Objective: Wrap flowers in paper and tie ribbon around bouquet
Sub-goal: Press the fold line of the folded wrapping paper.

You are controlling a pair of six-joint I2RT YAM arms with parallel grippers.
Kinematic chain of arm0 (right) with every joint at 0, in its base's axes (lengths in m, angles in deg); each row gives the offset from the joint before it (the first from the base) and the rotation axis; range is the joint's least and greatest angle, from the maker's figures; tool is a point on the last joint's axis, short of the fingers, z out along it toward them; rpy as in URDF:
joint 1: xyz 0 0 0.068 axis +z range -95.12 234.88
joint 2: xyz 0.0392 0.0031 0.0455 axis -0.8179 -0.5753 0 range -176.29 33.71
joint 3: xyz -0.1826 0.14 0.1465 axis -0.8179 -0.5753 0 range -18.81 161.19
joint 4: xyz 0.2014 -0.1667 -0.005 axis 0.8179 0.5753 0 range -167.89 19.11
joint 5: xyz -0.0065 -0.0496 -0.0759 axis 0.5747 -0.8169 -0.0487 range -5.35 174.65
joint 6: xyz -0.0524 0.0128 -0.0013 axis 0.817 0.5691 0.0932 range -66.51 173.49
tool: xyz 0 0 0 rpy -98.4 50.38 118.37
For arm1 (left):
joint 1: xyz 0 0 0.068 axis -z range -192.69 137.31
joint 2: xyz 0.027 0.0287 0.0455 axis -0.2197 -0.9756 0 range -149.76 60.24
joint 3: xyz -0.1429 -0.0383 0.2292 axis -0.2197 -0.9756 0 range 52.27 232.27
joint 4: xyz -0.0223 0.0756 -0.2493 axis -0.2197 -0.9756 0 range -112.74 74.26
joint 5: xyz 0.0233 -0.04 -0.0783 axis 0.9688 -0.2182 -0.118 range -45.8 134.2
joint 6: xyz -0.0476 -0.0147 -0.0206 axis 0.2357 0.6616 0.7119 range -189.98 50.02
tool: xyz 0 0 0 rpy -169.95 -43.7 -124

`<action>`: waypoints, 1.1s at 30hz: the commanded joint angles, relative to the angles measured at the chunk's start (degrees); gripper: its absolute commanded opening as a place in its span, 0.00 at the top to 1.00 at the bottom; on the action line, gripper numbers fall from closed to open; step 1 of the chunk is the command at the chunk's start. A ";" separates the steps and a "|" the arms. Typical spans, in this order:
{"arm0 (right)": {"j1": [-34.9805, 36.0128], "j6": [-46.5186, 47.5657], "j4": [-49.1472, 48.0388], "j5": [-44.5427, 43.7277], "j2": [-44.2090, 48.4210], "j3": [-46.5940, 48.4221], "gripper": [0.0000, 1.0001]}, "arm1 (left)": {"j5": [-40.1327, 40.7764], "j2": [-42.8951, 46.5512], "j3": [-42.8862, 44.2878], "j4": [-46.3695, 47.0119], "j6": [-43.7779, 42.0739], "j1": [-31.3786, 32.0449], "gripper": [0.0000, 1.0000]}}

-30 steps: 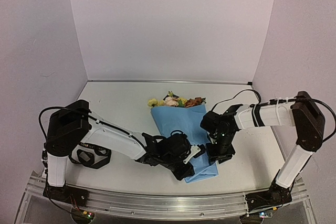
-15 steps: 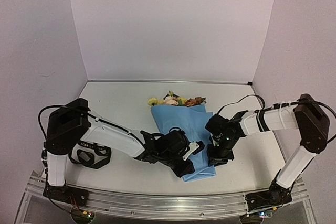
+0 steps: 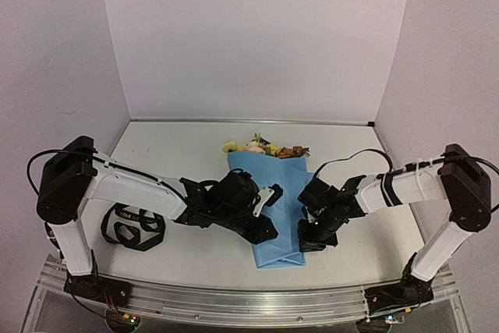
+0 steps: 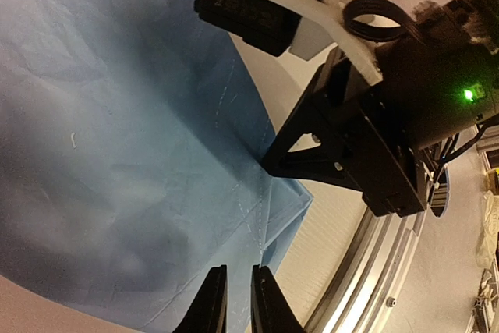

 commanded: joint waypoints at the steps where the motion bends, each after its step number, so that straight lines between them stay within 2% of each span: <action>1: 2.52 -2.71 1.22 -4.17 0.01 -3.09 1.00 | -2.49 2.26 -3.14 -0.63 3.91 -0.28 0.87; 5: 2.98 -3.50 1.17 -5.55 0.67 -4.51 1.00 | -4.73 1.40 -6.31 1.20 6.06 -0.78 0.87; 9: 2.99 -3.86 1.20 -5.93 0.60 -4.84 1.00 | -9.33 -0.48 -9.40 7.46 9.17 -2.44 0.87; 15: 3.09 -3.77 1.16 -5.86 0.04 -4.37 1.00 | -12.74 -5.36 -8.42 8.30 10.81 -2.96 0.88; 24: 3.04 -3.71 1.16 -5.68 -0.41 -3.87 1.00 | -11.63 2.56 -6.05 6.53 11.67 -4.95 0.84; 33: 3.06 -3.77 1.16 -5.13 -0.92 -3.18 1.00 | -15.25 -5.13 -6.82 10.15 16.44 -11.44 0.86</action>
